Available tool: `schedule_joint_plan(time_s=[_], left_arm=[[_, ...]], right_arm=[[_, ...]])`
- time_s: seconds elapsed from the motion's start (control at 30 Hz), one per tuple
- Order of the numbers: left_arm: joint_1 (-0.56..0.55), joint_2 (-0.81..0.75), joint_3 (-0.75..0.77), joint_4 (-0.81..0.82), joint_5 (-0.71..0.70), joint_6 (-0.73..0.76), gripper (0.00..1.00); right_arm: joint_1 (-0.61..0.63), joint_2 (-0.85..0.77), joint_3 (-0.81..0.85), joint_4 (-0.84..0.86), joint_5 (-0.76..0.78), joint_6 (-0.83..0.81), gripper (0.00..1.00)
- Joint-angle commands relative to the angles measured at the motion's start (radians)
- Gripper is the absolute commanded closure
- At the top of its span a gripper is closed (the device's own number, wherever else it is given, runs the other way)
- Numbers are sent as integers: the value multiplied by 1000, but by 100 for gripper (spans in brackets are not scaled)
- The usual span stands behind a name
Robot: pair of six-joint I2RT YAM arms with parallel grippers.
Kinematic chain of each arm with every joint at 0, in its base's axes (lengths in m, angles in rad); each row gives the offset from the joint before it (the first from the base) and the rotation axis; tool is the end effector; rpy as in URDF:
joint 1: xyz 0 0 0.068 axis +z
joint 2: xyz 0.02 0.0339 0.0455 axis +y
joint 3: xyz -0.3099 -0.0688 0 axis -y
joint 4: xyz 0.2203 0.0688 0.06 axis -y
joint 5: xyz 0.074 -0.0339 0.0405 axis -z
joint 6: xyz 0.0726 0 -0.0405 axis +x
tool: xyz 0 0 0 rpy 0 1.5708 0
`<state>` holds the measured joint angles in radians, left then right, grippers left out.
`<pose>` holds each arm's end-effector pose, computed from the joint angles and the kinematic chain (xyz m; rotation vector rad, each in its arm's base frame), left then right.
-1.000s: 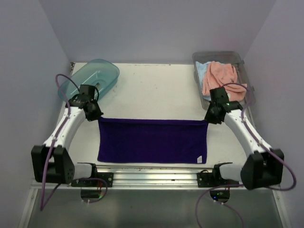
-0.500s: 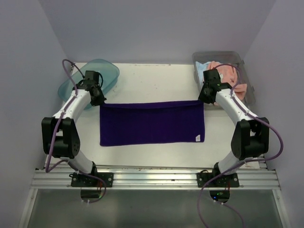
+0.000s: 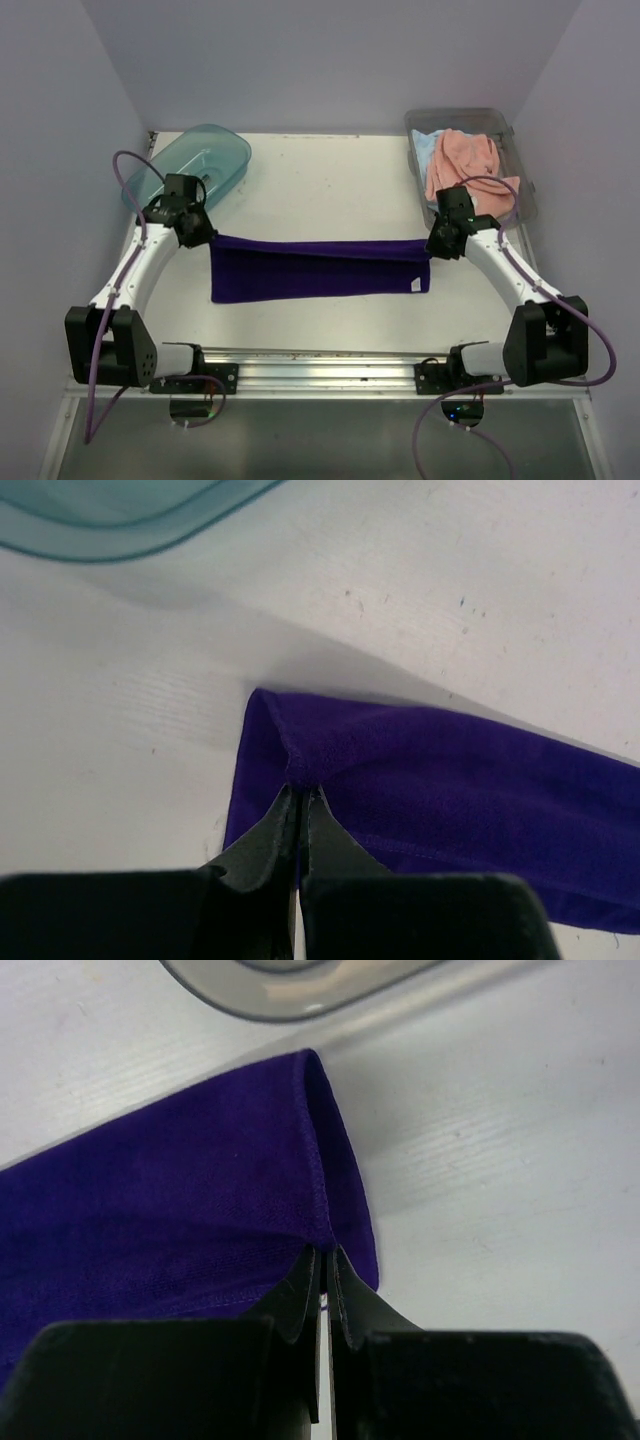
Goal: Roll the towels
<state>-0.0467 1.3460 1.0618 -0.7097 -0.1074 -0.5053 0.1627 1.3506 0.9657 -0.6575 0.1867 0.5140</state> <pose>0.2590 -0.0043 0.2889 -0.6210 2.4811 -0.0745 0.2511 0.0276 0.2633 0.5159 2.5321 0.0038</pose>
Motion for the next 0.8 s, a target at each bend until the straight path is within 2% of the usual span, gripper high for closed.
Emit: schedule_joint_plan(time_s=[0.0,0.33,0.53,0.77], left_arm=[[8,-77,-89,-14,23,-33,100],[7,-120,-302,79,77,-131,100],[8,-120,-336,95,75,-148,100],[8,-151,-304,50,45,-150,100]], right_arm=[[-3,-41,-56,-16,-9,6,100],[-2,-38,-143,12,-21,6,100],[-3,-41,-156,16,-29,4,100],[-3,-91,-139,-19,-23,6,100]])
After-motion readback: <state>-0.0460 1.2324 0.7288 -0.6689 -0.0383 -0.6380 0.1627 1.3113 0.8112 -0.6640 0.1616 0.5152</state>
